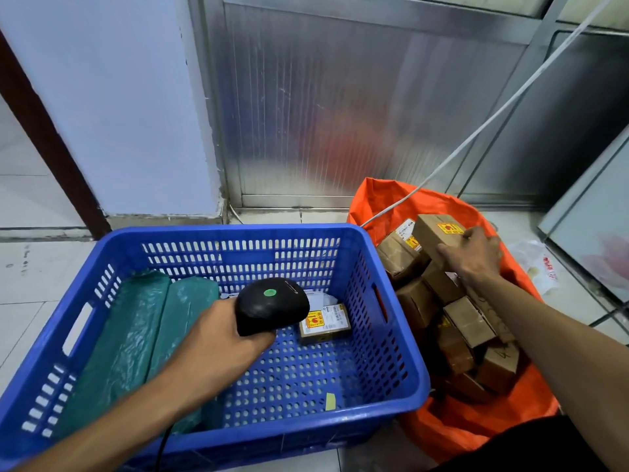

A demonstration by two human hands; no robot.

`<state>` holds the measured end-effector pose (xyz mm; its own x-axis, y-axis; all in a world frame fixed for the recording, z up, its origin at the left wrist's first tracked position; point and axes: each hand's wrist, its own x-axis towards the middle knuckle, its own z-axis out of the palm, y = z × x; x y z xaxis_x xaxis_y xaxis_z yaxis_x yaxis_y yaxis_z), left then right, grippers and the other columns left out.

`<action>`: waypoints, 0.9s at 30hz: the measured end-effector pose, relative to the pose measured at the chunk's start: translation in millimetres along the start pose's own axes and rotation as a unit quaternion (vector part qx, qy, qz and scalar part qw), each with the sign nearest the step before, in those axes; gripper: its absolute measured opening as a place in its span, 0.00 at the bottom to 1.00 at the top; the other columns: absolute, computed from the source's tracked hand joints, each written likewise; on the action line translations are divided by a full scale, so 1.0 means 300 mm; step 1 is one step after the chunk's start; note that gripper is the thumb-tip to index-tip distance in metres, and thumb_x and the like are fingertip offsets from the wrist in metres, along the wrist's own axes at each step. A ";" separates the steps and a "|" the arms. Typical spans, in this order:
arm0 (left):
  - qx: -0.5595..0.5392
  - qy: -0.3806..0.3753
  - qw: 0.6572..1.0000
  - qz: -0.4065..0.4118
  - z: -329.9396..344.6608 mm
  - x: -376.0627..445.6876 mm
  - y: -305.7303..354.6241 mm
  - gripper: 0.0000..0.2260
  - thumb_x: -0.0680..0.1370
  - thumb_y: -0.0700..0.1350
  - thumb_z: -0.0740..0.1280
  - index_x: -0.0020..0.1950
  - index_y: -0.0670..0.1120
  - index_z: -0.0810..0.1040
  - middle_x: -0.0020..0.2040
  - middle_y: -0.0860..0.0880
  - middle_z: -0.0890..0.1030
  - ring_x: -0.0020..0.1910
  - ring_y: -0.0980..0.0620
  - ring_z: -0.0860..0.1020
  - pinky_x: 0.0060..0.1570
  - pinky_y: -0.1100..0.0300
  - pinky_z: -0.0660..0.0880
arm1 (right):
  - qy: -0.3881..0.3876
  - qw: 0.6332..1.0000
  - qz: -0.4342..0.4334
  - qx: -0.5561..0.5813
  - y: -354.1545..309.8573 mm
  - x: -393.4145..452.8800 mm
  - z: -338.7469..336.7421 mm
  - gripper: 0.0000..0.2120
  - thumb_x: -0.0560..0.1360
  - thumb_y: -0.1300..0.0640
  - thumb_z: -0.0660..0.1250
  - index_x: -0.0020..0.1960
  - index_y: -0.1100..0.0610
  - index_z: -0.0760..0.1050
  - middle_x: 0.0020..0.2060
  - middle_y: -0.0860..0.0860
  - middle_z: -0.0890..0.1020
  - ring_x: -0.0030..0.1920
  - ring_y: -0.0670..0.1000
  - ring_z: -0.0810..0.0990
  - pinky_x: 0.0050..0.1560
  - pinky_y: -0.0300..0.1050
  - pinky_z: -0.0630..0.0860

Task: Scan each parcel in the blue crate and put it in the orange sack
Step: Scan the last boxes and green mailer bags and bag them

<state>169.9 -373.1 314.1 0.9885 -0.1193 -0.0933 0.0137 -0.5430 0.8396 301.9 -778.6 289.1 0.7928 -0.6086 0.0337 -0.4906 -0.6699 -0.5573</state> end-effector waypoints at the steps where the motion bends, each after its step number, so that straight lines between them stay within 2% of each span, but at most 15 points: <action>1: -0.001 0.001 1.000 -0.002 -0.001 0.000 0.002 0.08 0.66 0.47 0.70 0.40 0.44 0.80 0.27 0.48 0.75 0.27 0.53 0.72 0.31 0.55 0.70 | -0.002 1.000 0.001 -0.003 0.002 0.005 0.006 0.30 0.72 0.47 0.75 0.68 0.56 0.68 0.68 0.61 0.67 0.69 0.66 0.65 0.67 0.63 0.67; 7: 0.009 0.008 1.000 -0.011 -0.004 0.003 -0.012 0.03 0.70 0.43 0.72 0.40 0.45 0.80 0.25 0.47 0.74 0.24 0.55 0.70 0.29 0.57 0.68 | 0.006 0.999 0.001 -0.036 0.025 0.038 0.048 0.32 0.72 0.45 0.76 0.69 0.58 0.68 0.69 0.63 0.66 0.70 0.68 0.63 0.69 0.65 0.66; 10: 0.015 0.019 1.000 -0.013 -0.009 0.002 -0.019 0.08 0.67 0.48 0.71 0.41 0.45 0.80 0.30 0.41 0.78 0.27 0.52 0.72 0.32 0.56 0.71 | 0.001 0.999 0.007 -0.048 0.037 0.044 0.070 0.32 0.73 0.45 0.75 0.69 0.60 0.67 0.70 0.64 0.65 0.70 0.69 0.63 0.69 0.65 0.65; 14: 0.031 0.030 0.999 -0.013 -0.008 0.007 -0.022 0.03 0.71 0.41 0.73 0.39 0.44 0.80 0.29 0.43 0.79 0.26 0.53 0.70 0.30 0.58 0.68 | 0.000 0.998 0.009 -0.061 0.040 0.042 0.076 0.30 0.75 0.43 0.72 0.68 0.60 0.69 0.71 0.64 0.63 0.72 0.68 0.60 0.69 0.64 0.63; 18: 0.019 0.018 0.999 -0.018 -0.006 0.012 -0.010 0.11 0.65 0.50 0.69 0.39 0.44 0.79 0.33 0.40 0.80 0.27 0.51 0.72 0.32 0.57 0.70 | -0.007 0.997 -0.021 -0.079 0.035 0.039 0.060 0.32 0.76 0.43 0.71 0.73 0.57 0.66 0.73 0.64 0.61 0.73 0.67 0.57 0.71 0.64 0.61; 20: 0.013 0.013 1.000 -0.019 -0.004 0.014 -0.006 0.12 0.64 0.51 0.68 0.41 0.44 0.80 0.33 0.40 0.80 0.28 0.52 0.72 0.33 0.56 0.70 | 0.011 0.994 -0.046 -0.096 0.035 0.033 0.053 0.32 0.76 0.45 0.72 0.73 0.58 0.65 0.73 0.65 0.60 0.74 0.68 0.57 0.71 0.64 0.61; 23: 0.021 0.016 1.000 -0.010 0.003 0.016 -0.002 0.08 0.67 0.47 0.71 0.42 0.44 0.80 0.32 0.41 0.79 0.28 0.53 0.71 0.33 0.57 0.70 | 0.051 0.988 -0.073 -0.125 0.032 0.033 0.050 0.26 0.76 0.47 0.71 0.67 0.61 0.69 0.69 0.66 0.65 0.70 0.68 0.63 0.69 0.63 0.65; 25: 0.025 0.016 1.000 -0.001 0.003 0.012 0.003 0.03 0.70 0.42 0.72 0.41 0.44 0.80 0.27 0.46 0.75 0.27 0.54 0.69 0.31 0.58 0.69 | 0.034 0.990 -0.068 -0.119 0.028 0.037 0.052 0.20 0.77 0.48 0.69 0.62 0.61 0.73 0.64 0.65 0.70 0.66 0.67 0.68 0.66 0.61 0.70; 27: 0.025 0.015 1.000 0.007 0.003 0.006 0.006 0.03 0.71 0.40 0.72 0.40 0.44 0.79 0.25 0.51 0.73 0.25 0.55 0.68 0.30 0.58 0.68 | -0.004 0.992 -0.059 -0.115 0.027 0.041 0.059 0.17 0.78 0.50 0.68 0.60 0.61 0.76 0.62 0.64 0.72 0.63 0.66 0.71 0.65 0.61 0.72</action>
<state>171.5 -375.0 315.0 0.9927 -0.1023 -0.0644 -0.0073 -0.5819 0.8132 314.1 -783.9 270.3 0.8520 -0.5173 0.0812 -0.4626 -0.8162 -0.3461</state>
